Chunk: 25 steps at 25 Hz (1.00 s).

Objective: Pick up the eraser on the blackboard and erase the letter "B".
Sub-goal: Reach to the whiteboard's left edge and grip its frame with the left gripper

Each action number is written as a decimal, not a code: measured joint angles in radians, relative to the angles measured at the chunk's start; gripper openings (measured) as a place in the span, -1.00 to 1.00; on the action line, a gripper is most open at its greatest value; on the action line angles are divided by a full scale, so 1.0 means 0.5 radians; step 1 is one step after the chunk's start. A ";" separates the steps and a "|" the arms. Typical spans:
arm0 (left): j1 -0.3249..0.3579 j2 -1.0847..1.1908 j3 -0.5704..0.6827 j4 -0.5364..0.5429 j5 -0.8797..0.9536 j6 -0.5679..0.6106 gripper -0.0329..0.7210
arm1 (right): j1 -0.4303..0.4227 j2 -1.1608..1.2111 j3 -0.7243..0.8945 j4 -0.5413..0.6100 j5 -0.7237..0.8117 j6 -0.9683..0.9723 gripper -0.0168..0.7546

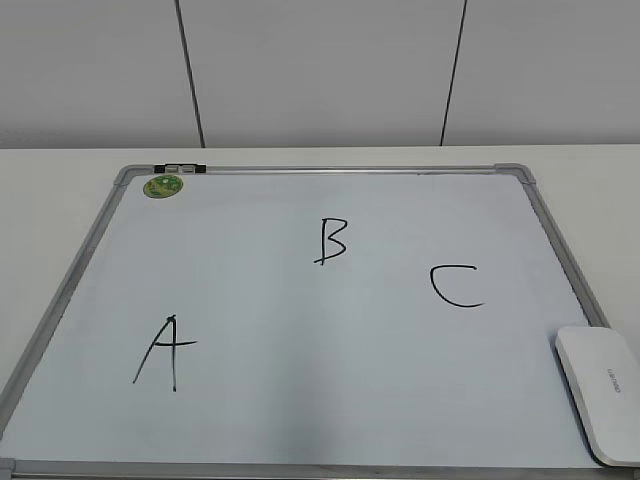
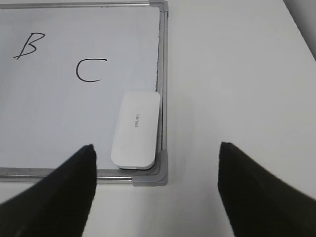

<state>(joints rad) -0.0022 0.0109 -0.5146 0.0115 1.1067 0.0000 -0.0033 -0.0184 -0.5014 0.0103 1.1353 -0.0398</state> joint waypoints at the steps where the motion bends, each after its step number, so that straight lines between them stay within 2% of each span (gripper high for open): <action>1: 0.000 0.000 0.000 0.000 0.000 0.000 0.87 | 0.000 0.000 0.000 0.000 0.000 0.000 0.56; 10: 0.000 0.000 0.000 0.000 0.000 0.000 0.86 | 0.000 0.000 0.000 0.000 0.000 0.000 0.56; 20: 0.000 0.011 0.000 0.000 0.000 0.000 0.76 | 0.000 0.000 0.000 0.000 0.000 0.000 0.56; 25: 0.000 0.150 -0.040 -0.023 0.008 0.000 0.75 | 0.000 0.000 0.000 0.000 0.000 0.000 0.56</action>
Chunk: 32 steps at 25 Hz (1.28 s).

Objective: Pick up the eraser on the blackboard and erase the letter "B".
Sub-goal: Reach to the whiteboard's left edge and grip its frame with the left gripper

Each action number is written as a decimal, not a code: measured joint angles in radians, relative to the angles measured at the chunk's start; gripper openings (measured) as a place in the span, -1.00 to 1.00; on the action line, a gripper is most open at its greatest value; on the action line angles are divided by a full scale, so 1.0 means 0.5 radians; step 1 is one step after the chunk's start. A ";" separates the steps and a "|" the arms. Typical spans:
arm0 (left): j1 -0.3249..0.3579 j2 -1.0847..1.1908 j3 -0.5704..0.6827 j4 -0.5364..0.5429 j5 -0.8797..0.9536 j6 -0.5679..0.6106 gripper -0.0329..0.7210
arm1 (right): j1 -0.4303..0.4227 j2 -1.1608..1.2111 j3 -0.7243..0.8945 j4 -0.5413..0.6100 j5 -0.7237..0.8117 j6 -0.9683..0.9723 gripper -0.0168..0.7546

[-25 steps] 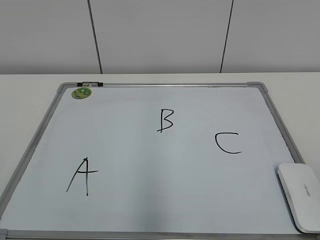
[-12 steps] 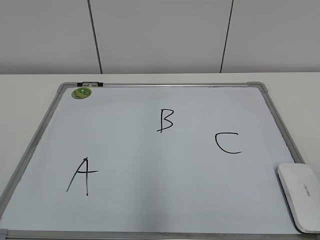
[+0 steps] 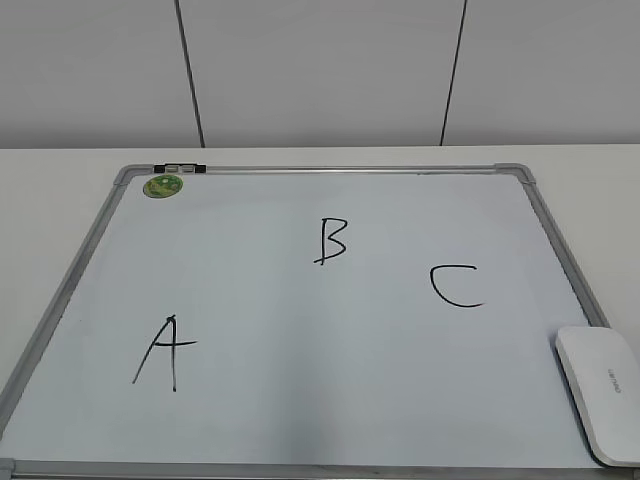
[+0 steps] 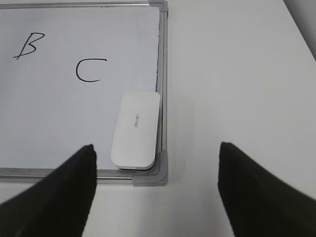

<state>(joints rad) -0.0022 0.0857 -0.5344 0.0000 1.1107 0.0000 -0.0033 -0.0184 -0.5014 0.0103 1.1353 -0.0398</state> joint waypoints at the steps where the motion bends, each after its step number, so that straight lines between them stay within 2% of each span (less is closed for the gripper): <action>1: 0.000 0.066 -0.029 0.000 0.000 0.000 0.75 | 0.000 0.000 0.000 0.000 0.000 0.000 0.56; 18: 0.000 1.667 -0.659 -0.058 -0.363 0.000 0.63 | 0.000 0.000 0.000 0.000 0.000 0.000 0.56; 27: 0.000 2.518 -1.037 -0.066 -0.414 0.100 0.63 | 0.000 0.000 0.000 0.000 0.000 0.000 0.56; 32: 0.000 2.882 -1.166 -0.132 -0.435 0.117 0.62 | 0.000 0.000 0.000 0.000 0.000 0.000 0.56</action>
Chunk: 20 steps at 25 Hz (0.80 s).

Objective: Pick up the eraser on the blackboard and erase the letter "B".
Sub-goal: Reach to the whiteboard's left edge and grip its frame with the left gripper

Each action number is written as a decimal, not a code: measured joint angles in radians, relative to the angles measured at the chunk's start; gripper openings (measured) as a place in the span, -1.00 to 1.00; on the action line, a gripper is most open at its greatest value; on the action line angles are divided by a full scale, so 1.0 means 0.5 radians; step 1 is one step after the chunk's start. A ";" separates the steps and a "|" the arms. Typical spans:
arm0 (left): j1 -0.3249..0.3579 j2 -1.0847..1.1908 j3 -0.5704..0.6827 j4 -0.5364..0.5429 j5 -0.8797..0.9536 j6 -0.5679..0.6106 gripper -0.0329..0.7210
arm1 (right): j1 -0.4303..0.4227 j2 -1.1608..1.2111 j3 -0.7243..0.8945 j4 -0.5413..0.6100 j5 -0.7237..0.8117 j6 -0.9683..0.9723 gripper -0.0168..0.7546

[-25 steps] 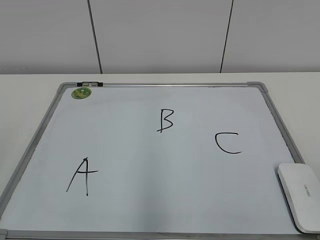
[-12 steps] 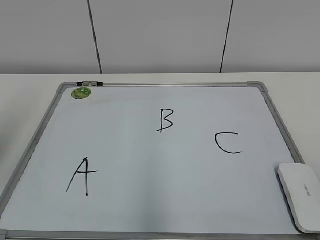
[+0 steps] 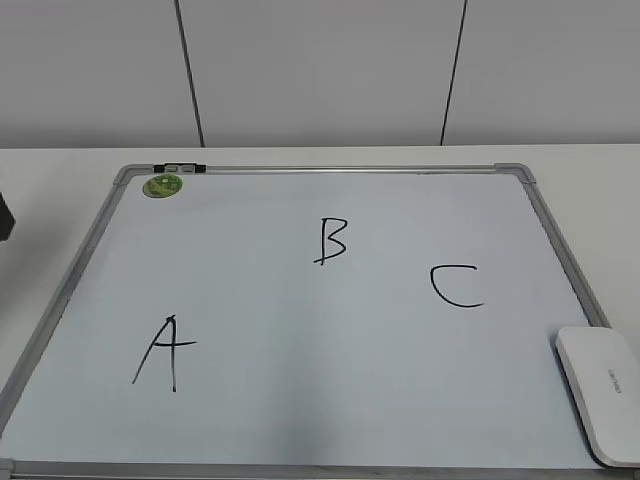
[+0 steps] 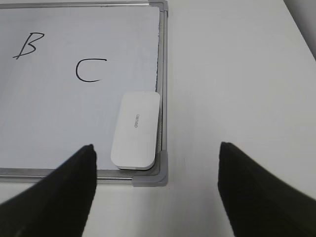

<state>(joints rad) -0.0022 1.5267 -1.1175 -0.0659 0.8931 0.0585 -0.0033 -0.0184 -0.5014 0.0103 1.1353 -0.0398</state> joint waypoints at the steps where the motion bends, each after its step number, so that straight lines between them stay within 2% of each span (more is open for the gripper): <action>1: 0.000 0.066 -0.019 -0.020 -0.009 0.017 0.62 | 0.000 0.000 0.000 0.000 0.000 0.000 0.56; 5: 0.000 0.294 -0.100 -0.076 -0.026 0.041 0.53 | 0.000 0.000 0.000 0.000 0.000 0.000 0.56; 13: 0.000 0.604 -0.280 -0.155 -0.046 0.107 0.20 | 0.000 0.000 0.000 0.000 0.000 0.000 0.56; 20: 0.000 0.775 -0.391 -0.176 -0.075 0.177 0.12 | 0.000 0.000 0.000 0.000 0.000 0.000 0.56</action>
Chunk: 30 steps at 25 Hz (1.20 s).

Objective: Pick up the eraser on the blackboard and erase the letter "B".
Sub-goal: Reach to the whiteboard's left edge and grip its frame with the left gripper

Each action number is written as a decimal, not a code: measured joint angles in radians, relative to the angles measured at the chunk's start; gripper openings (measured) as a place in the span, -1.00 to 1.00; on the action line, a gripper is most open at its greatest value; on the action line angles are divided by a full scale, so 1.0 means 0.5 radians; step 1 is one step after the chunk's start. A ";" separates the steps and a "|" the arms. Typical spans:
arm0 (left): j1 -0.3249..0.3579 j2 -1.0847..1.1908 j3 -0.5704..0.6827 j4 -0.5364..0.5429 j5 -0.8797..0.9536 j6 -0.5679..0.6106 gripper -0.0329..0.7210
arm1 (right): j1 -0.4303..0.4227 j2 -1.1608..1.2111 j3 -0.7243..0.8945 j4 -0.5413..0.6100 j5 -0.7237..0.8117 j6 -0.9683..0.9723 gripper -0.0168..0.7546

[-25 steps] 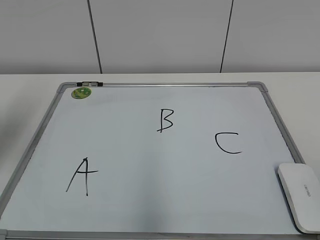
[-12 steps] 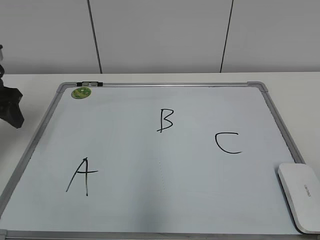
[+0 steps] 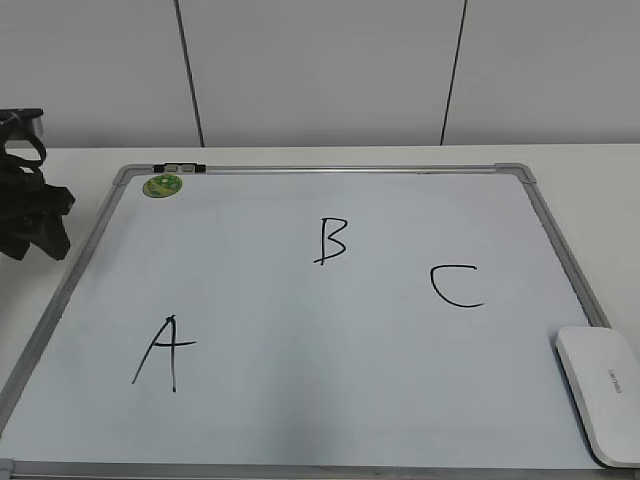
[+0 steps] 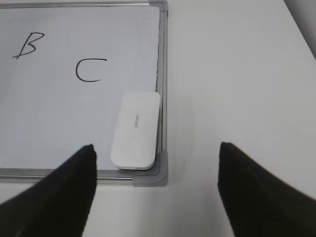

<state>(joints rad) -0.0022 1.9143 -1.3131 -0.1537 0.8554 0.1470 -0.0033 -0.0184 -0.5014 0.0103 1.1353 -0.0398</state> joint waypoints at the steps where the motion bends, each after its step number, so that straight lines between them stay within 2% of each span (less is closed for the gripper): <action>1: 0.000 0.017 -0.010 0.000 -0.005 0.004 0.11 | 0.000 0.000 0.000 0.000 0.000 0.000 0.56; 8: 0.000 0.157 -0.127 0.000 -0.005 0.013 0.05 | 0.000 0.000 0.000 0.000 0.000 0.000 0.56; 21: 0.000 0.349 -0.146 0.000 -0.020 0.017 -0.26 | 0.000 0.000 0.000 0.000 0.000 0.000 0.56; 30: 0.000 0.378 -0.159 -0.009 -0.067 0.017 -0.32 | 0.000 0.000 0.000 0.000 0.000 0.000 0.56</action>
<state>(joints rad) -0.0022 2.1033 -1.3925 -0.1580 0.8220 0.1555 -0.0033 -0.0184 -0.5014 0.0103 1.1353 -0.0398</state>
